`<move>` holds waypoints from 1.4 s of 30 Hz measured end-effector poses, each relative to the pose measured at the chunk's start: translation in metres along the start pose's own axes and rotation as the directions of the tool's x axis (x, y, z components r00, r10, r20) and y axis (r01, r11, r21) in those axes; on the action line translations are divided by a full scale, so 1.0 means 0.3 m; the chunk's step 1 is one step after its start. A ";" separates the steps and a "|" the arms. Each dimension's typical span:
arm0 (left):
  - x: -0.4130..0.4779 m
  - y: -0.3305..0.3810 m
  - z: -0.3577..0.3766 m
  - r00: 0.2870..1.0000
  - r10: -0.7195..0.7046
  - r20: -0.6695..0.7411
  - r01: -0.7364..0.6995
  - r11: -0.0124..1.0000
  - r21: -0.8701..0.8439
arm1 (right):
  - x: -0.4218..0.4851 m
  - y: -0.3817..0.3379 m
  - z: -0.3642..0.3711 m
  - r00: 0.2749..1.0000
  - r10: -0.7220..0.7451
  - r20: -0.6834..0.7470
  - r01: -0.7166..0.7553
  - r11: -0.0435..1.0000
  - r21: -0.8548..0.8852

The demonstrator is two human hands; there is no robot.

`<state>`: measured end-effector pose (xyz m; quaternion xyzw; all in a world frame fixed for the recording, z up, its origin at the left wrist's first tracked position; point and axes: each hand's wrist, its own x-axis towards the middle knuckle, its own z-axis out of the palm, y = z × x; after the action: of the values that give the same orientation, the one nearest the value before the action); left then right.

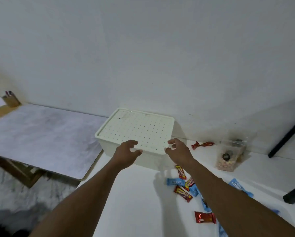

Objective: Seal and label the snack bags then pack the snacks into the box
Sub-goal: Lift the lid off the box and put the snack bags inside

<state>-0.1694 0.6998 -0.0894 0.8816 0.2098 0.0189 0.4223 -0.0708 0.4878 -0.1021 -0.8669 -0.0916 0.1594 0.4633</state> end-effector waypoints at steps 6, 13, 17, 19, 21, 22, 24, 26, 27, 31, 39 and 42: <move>-0.045 -0.043 -0.059 0.999 0.002 -0.041 0.000 0.999 0.048 | 0.034 -0.015 0.064 0.999 -0.029 -0.043 0.027 0.998 -0.051; 0.030 -0.161 -0.130 0.997 0.019 -0.081 -0.011 0.995 0.100 | 0.091 -0.024 0.158 0.999 0.000 -0.046 -0.005 0.995 -0.099; 0.165 -0.241 -0.189 0.995 0.052 -0.084 -0.035 0.980 0.195 | 0.179 -0.037 0.209 0.995 0.028 -0.092 -0.039 0.992 -0.119; 0.238 -0.282 -0.215 0.996 0.053 -0.070 -0.033 0.964 0.262 | 0.224 -0.034 0.238 0.991 0.053 -0.121 -0.071 0.987 -0.147; 0.314 -0.319 -0.235 0.998 0.021 -0.059 -0.002 0.949 0.316 | 0.270 -0.023 0.268 0.986 0.079 -0.146 -0.103 0.981 -0.163; 0.351 -0.334 -0.241 0.998 -0.008 -0.057 0.027 0.943 0.332 | 0.289 -0.015 0.283 0.984 0.089 -0.156 -0.116 0.979 -0.168; 0.425 -0.357 -0.245 0.996 -0.065 -0.054 0.080 0.932 0.354 | 0.320 0.007 0.313 0.978 0.100 -0.183 -0.137 0.970 -0.200; 0.492 -0.377 -0.242 0.994 -0.099 -0.048 0.110 0.919 0.379 | 0.345 0.030 0.332 0.970 0.117 -0.215 -0.168 0.956 -0.239; 0.523 -0.388 -0.239 0.993 -0.112 -0.038 0.118 0.914 0.388 | 0.358 0.040 0.336 0.964 0.130 -0.231 -0.189 0.949 -0.254; 0.612 -0.433 -0.225 0.985 -0.171 0.002 0.158 0.920 0.359 | 0.403 0.069 0.341 0.942 0.148 -0.301 -0.238 0.926 -0.291; 0.647 -0.454 -0.215 0.980 -0.178 -0.093 0.201 0.900 0.387 | 0.423 0.074 0.341 0.878 0.052 -0.475 -0.234 0.913 -0.334; 0.627 -0.452 -0.220 0.978 -0.155 -0.139 0.195 0.916 0.352 | 0.415 0.069 0.330 0.876 0.031 -0.481 -0.220 0.913 -0.342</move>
<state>-0.0599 0.8962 -0.1761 0.9197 0.3105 -0.0105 0.2401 0.0099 0.5910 -0.1946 -0.9577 0.0502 -0.0439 0.2799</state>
